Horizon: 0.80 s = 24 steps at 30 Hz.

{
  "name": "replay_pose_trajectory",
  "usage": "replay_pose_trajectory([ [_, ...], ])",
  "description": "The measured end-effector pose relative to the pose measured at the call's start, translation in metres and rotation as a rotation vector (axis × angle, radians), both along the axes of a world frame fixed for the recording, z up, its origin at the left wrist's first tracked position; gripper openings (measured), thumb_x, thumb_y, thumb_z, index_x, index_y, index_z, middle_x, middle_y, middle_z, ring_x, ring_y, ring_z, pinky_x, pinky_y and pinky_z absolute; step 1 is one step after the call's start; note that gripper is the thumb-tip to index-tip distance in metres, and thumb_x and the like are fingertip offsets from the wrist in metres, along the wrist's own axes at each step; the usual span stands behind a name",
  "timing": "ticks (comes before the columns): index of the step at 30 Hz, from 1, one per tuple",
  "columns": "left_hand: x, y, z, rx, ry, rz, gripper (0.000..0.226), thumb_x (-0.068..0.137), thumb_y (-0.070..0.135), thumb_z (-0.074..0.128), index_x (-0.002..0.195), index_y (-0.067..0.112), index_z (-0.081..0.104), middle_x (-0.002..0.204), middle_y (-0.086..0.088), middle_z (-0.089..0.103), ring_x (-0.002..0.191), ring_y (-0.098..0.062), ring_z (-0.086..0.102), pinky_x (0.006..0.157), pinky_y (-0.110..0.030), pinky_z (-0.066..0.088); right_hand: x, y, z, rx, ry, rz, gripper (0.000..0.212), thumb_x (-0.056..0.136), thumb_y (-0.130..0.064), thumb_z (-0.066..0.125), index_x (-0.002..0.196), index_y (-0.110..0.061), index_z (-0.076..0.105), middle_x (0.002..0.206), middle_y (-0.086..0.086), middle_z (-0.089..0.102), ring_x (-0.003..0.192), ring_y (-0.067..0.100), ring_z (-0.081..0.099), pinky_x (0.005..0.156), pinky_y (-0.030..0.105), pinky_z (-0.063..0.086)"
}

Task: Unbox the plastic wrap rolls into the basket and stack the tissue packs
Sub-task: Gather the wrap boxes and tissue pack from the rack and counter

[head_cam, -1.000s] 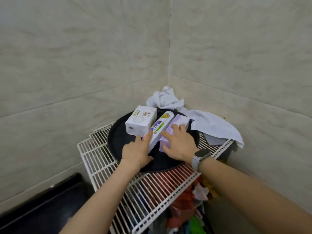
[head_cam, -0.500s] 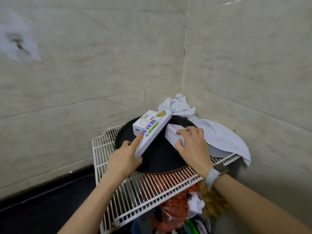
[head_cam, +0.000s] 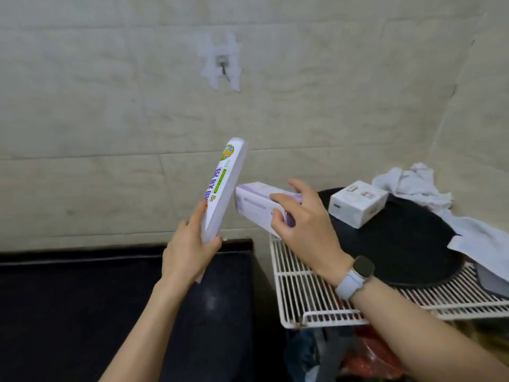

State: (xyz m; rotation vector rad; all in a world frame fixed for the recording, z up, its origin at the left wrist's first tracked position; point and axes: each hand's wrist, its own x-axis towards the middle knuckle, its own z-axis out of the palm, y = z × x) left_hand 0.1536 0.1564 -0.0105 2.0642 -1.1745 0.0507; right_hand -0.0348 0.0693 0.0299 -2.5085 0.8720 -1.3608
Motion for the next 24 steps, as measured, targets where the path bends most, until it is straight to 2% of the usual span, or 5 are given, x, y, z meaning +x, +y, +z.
replay_pose_trajectory([
  [5, 0.078, 0.076, -0.059, 0.135, 0.18, 0.2, 0.077, 0.077, 0.033, 0.059, 0.14, 0.042, 0.015, 0.116, -0.01, 0.054, 0.1, -0.034, 0.054, 0.079, -0.039, 0.042, 0.116, 0.04, -0.053, 0.147, 0.135, 0.158, 0.026, 0.081, -0.014, 0.059, 0.106, -0.01, 0.065, 0.131, 0.024, 0.049, 0.116, 0.04, 0.048, 0.089, 0.048, 0.046],
  [12, 0.154, 0.154, -0.164, 0.319, 0.443, 0.293, 0.078, 0.082, 0.031, 0.057, 0.144, 0.032, 0.011, 0.123, -0.017, 0.05, 0.106, -0.036, 0.053, 0.087, -0.04, 0.043, 0.211, 0.089, -0.191, 0.511, 0.32, 0.158, 0.032, 0.088, -0.02, 0.05, 0.119, -0.019, 0.058, 0.143, 0.012, 0.038, 0.132, 0.028, 0.031, 0.099, 0.037, 0.038],
  [17, 0.18, 0.164, -0.22, 0.455, 0.49, 0.29, 0.077, 0.083, 0.031, 0.057, 0.145, 0.03, 0.01, 0.12, -0.02, 0.05, 0.111, -0.036, 0.046, 0.091, -0.042, 0.042, 0.24, 0.111, -0.25, 0.65, 0.416, 0.106, 0.04, 0.086, -0.022, 0.051, 0.126, -0.024, 0.052, 0.15, 0.007, 0.028, 0.133, 0.025, 0.029, 0.101, 0.03, 0.034],
  [21, 0.194, 0.156, -0.248, 0.535, 0.472, 0.275, 0.078, 0.084, 0.032, 0.056, 0.146, 0.029, 0.008, 0.119, -0.021, 0.049, 0.111, -0.036, 0.044, 0.096, -0.045, 0.04, 0.25, 0.121, -0.278, 0.606, 0.652, 0.144, 0.05, 0.085, -0.027, 0.054, 0.133, -0.03, 0.039, 0.153, 0.006, 0.017, 0.12, 0.034, 0.042, 0.094, 0.039, 0.044],
  [24, 0.203, 0.146, -0.26, 0.537, 0.46, 0.274, 0.079, 0.085, 0.032, 0.056, 0.146, 0.029, 0.006, 0.12, -0.02, 0.048, 0.111, -0.034, 0.041, 0.096, -0.045, 0.038, 0.26, 0.114, -0.294, 0.678, 0.706, 0.176, 0.064, 0.085, -0.029, 0.058, 0.139, -0.031, 0.024, 0.154, 0.004, 0.002, 0.131, 0.032, 0.027, 0.102, 0.042, 0.04],
])
